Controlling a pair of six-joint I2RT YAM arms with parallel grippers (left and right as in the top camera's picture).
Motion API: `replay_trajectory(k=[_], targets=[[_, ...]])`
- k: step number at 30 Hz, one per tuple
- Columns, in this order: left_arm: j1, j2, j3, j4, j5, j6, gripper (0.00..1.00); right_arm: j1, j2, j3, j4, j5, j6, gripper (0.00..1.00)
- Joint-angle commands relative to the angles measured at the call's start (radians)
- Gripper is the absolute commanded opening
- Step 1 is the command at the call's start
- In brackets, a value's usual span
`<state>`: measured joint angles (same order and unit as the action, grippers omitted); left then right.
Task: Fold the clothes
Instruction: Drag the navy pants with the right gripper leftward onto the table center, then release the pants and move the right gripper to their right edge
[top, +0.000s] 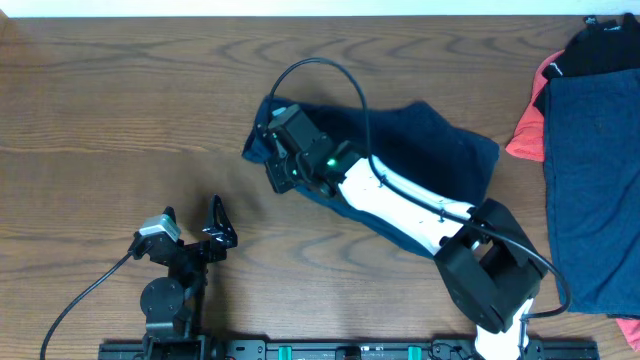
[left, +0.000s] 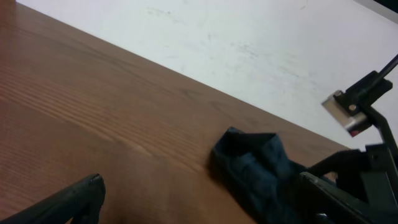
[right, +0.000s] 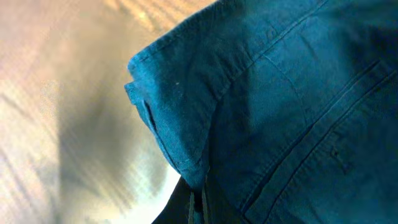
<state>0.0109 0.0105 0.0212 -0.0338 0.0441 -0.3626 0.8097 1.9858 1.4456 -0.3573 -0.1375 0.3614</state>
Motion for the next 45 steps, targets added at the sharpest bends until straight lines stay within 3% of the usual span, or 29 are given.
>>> replay_trajectory(k=[1,9,16,17,19,20,27,32,37,45], targets=[[0.000,-0.006,-0.017,-0.037,-0.030,0.010,0.98,0.007,-0.006,0.012,0.008,-0.088,0.027,0.01],[0.000,-0.006,-0.017,-0.037,-0.031,0.010,0.98,0.017,-0.013,0.013,-0.021,-0.296,0.027,0.01],[0.000,-0.006,-0.017,-0.037,-0.030,0.010,0.98,0.065,-0.013,0.013,-0.059,-0.304,0.018,0.01],[0.000,-0.006,-0.017,-0.037,-0.030,0.010,0.98,0.070,-0.013,0.013,-0.065,-0.310,0.008,0.10],[0.000,-0.006,-0.017,-0.037,-0.030,0.010,0.98,0.078,-0.013,0.013,-0.082,-0.311,-0.016,0.50],[0.000,-0.006,-0.017,-0.037,-0.030,0.010,0.98,0.078,-0.013,0.013,-0.085,-0.311,-0.023,0.56],[0.000,-0.006,-0.017,-0.037,-0.030,0.010,0.98,-0.002,-0.072,0.015,-0.153,-0.153,-0.030,0.70],[0.000,-0.006,-0.017,-0.037,-0.030,0.010,0.98,-0.150,-0.188,0.017,-0.345,0.108,-0.036,0.99],[0.000,-0.006,-0.017,-0.037,-0.030,0.010,0.98,-0.317,-0.219,0.016,-0.502,0.136,-0.130,0.99],[0.000,-0.006,-0.017,-0.037,-0.030,0.010,0.98,-0.600,-0.169,-0.046,-0.681,0.082,-0.104,0.99]])
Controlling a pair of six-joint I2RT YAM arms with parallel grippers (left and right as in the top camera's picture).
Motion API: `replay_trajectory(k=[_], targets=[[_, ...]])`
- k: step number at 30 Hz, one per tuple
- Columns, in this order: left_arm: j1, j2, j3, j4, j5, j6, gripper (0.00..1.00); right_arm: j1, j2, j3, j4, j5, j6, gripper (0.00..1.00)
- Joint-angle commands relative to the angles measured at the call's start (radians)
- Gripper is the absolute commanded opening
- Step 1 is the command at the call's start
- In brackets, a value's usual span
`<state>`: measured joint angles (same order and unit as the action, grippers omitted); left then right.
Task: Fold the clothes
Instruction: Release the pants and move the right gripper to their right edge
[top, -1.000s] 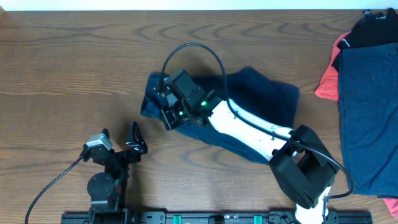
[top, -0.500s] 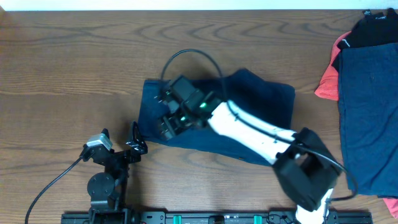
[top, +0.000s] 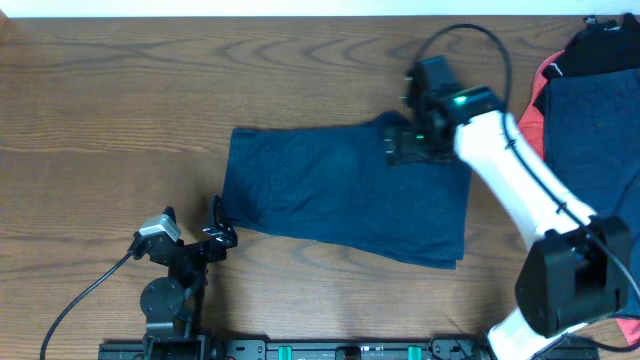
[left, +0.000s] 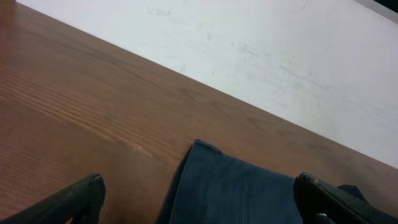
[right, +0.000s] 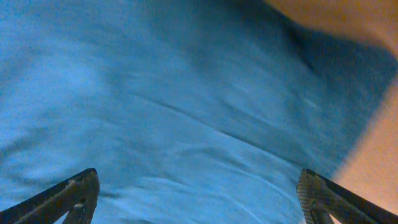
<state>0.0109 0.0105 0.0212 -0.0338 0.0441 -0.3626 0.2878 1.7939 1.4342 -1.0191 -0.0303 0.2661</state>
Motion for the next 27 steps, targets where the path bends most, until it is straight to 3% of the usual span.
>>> replay_trajectory(k=[1,10,17,20,27], targets=[[0.000,-0.006,-0.017,-0.037,-0.030,0.010,0.98,-0.106,0.023,-0.045,-0.024,-0.048,-0.008,0.99],[0.000,-0.006,-0.017,-0.037,-0.041,0.010,0.98,-0.320,0.023,-0.123,-0.069,-0.030,-0.018,0.99],[0.000,-0.006,-0.017,-0.029,-0.047,0.010,0.98,-0.372,0.023,-0.215,0.056,-0.169,-0.020,0.99],[0.000,-0.006,-0.017,0.023,-0.066,0.009,0.98,-0.367,0.023,-0.225,0.085,-0.206,-0.020,0.99],[0.000,0.026,0.010,0.229,0.082,0.061,0.98,-0.350,0.023,-0.225,0.140,-0.213,-0.021,0.99]])
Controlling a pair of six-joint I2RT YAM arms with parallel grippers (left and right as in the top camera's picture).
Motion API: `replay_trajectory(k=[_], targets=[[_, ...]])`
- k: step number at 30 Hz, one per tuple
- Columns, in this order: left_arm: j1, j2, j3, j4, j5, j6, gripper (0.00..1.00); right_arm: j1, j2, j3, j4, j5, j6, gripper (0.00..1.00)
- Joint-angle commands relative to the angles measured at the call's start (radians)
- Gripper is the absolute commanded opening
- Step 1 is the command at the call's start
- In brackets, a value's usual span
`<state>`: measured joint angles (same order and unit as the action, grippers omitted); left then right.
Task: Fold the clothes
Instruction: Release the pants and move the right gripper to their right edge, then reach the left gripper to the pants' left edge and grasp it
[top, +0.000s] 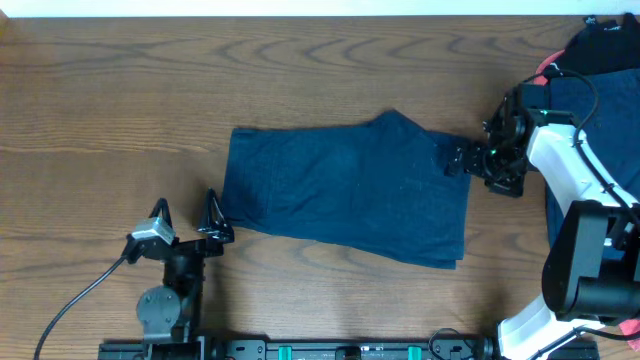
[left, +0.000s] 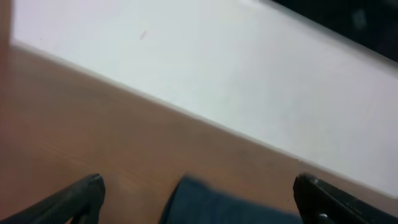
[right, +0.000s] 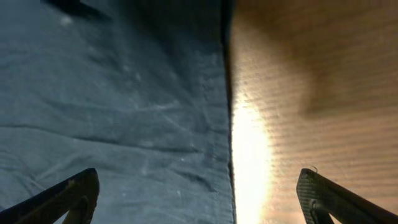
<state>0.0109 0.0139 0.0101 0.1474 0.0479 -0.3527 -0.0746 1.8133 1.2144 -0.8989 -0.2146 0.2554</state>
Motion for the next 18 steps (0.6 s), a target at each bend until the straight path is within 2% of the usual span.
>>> replay_trajectory(k=[1,5,9,13,18], targets=[[0.000,0.042,0.042,0.049,0.082,0.053,0.98,0.013,0.004,-0.005,0.029,-0.029,-0.010,0.99],[0.000,0.204,0.181,-0.027,0.082,0.086,0.98,0.016,0.004,-0.005,0.073,-0.029,-0.010,0.99],[0.000,0.514,0.441,-0.230,0.070,0.122,0.98,0.016,0.004,-0.005,0.083,-0.030,-0.010,0.99],[0.000,0.873,0.753,-0.500,0.144,0.263,0.98,0.016,0.004,-0.005,0.051,-0.030,-0.010,0.99],[-0.001,1.186,0.988,-0.671,0.163,0.263,0.98,0.016,0.004,-0.005,0.029,-0.029,-0.010,0.99]])
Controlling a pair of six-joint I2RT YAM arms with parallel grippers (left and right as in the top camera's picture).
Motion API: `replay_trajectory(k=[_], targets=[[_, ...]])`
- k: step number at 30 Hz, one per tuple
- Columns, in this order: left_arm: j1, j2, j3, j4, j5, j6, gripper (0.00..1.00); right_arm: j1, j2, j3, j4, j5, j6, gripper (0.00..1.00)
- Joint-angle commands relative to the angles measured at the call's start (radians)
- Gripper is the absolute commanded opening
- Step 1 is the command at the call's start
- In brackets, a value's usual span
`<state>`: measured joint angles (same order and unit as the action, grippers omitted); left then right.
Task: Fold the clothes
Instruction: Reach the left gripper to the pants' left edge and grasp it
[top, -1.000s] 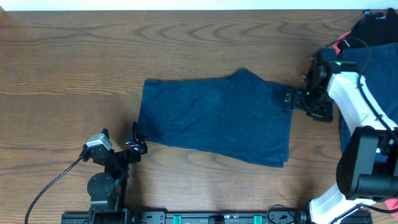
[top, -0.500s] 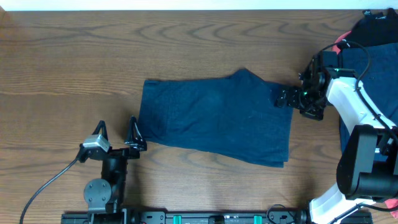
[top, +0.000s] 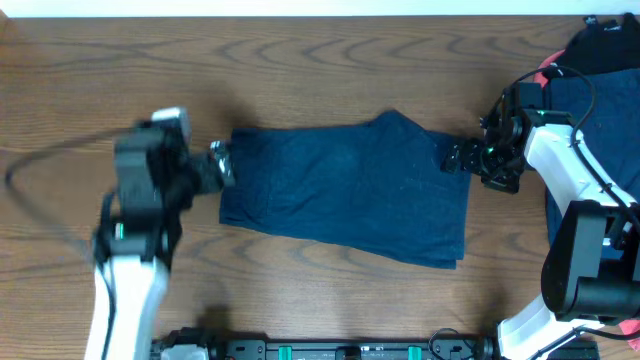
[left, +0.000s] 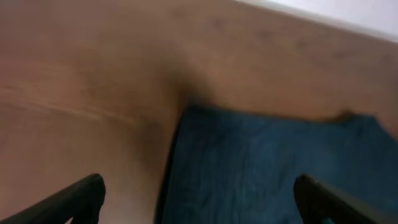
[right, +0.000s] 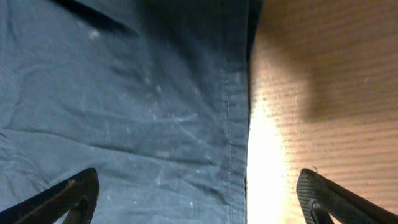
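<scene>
A dark blue garment (top: 345, 190) lies spread flat in the middle of the wooden table. My left gripper (top: 218, 166) hangs open over its left edge. In the left wrist view the cloth (left: 267, 162) fills the right half between the wide-apart fingers (left: 84, 194), and the gripper (left: 199, 205) holds nothing. My right gripper (top: 462, 160) is open at the garment's right edge. The right wrist view shows the stitched hem (right: 239, 112) running between its spread jaws, with bare wood to the right; this gripper (right: 199, 199) is empty too.
A pile of other clothes sits at the table's right end: a dark blue piece (top: 590, 180), a coral one (top: 525, 135) and a black one (top: 600, 45). Bare wood (top: 120, 90) lies left of the garment. The table's far edge meets a white strip (left: 348, 9).
My left arm has moved from its place near the front edge up to the garment's left edge, still open. The right gripper has barely shifted at the right edge.
My right gripper first held the bunched garment near the table's middle. Then the garment lay spread flat and the gripper was open over its upper right. It then stood at the right edge, and now the left gripper is at the left edge.
</scene>
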<state>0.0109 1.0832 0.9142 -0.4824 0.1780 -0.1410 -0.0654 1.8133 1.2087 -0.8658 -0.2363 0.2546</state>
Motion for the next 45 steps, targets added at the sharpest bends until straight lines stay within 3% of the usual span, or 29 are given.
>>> replay_trajectory(k=[1,7,12,16,24,34,45], targets=[[-0.001,0.165,0.107,-0.043,0.032,0.051,0.98,0.007,0.004,0.000,-0.003,-0.008,-0.010,0.99],[0.039,0.330,0.126,-0.004,0.071,0.050,0.98,0.007,0.004,0.000,-0.008,-0.008,-0.010,0.99],[0.192,0.435,0.126,-0.005,0.354,0.065,0.98,0.007,0.004,0.000,-0.013,-0.008,-0.016,0.99],[0.294,0.529,0.126,-0.003,0.623,0.173,0.98,0.007,0.004,0.000,-0.013,-0.013,-0.024,0.99],[0.291,0.704,0.126,0.007,0.652,0.201,0.98,0.007,0.004,0.000,-0.010,-0.063,-0.036,0.99],[0.277,0.771,0.126,-0.034,0.525,0.201,0.98,0.007,0.004,0.000,-0.016,-0.068,-0.054,0.99],[0.179,0.875,0.126,-0.045,0.525,0.219,0.98,0.007,0.004,0.000,-0.022,-0.068,-0.054,0.99]])
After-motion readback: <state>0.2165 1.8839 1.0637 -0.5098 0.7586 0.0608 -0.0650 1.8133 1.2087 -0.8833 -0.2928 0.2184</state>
